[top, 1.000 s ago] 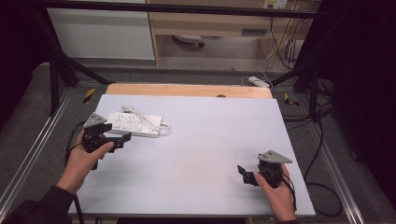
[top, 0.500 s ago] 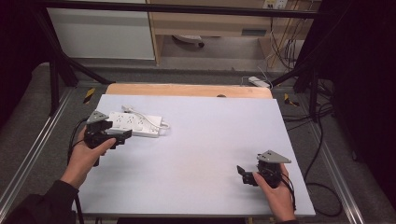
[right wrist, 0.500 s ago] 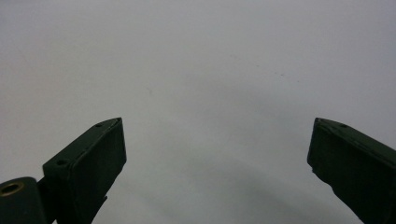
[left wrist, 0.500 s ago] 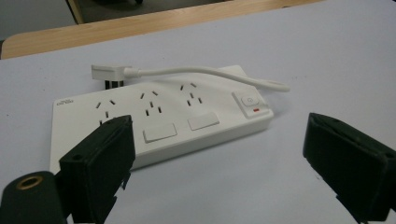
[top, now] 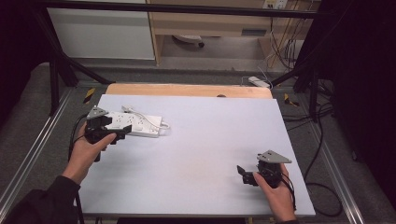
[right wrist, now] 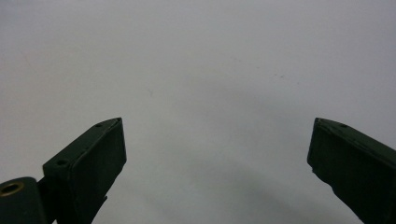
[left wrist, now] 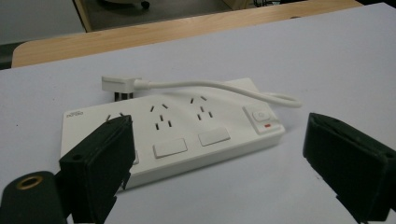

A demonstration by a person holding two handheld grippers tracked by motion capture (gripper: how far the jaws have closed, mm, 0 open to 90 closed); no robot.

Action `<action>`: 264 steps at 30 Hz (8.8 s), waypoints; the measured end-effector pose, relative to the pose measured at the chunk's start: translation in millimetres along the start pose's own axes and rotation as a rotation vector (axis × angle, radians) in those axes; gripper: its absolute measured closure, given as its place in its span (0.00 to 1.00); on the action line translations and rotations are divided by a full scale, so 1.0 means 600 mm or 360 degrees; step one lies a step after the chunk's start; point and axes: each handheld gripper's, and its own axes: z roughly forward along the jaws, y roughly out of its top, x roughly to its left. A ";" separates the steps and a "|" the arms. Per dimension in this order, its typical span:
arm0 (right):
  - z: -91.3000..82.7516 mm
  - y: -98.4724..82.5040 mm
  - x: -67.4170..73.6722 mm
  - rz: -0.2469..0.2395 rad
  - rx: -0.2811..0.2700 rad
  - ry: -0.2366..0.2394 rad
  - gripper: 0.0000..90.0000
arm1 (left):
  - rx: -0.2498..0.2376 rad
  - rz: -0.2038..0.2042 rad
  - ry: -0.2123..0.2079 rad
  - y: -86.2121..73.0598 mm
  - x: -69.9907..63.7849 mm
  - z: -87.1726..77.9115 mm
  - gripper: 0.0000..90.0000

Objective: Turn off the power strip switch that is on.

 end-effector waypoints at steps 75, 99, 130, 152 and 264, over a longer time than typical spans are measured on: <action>0.000 0.000 0.006 -0.0007 0.0009 0.0020 0.05 | 0.0109 -0.0098 0.0075 0.012 0.061 0.046 0.94; -0.002 -0.001 0.002 -0.0002 -0.0002 0.0016 0.05 | 0.0203 -0.0128 0.0104 -0.007 0.067 0.074 1.00; -0.001 -0.001 0.002 0.0006 0.0003 0.0019 0.05 | 0.0240 -0.0087 0.0113 -0.028 0.056 0.101 1.00; -0.001 -0.002 0.002 0.0009 0.0009 0.0022 0.05 | 0.0214 -0.0079 0.0081 -0.034 0.057 0.108 1.00; -0.005 -0.002 0.000 0.0010 -0.0009 0.0018 0.05 | -0.0032 -0.0137 0.0001 0.015 0.005 0.067 0.13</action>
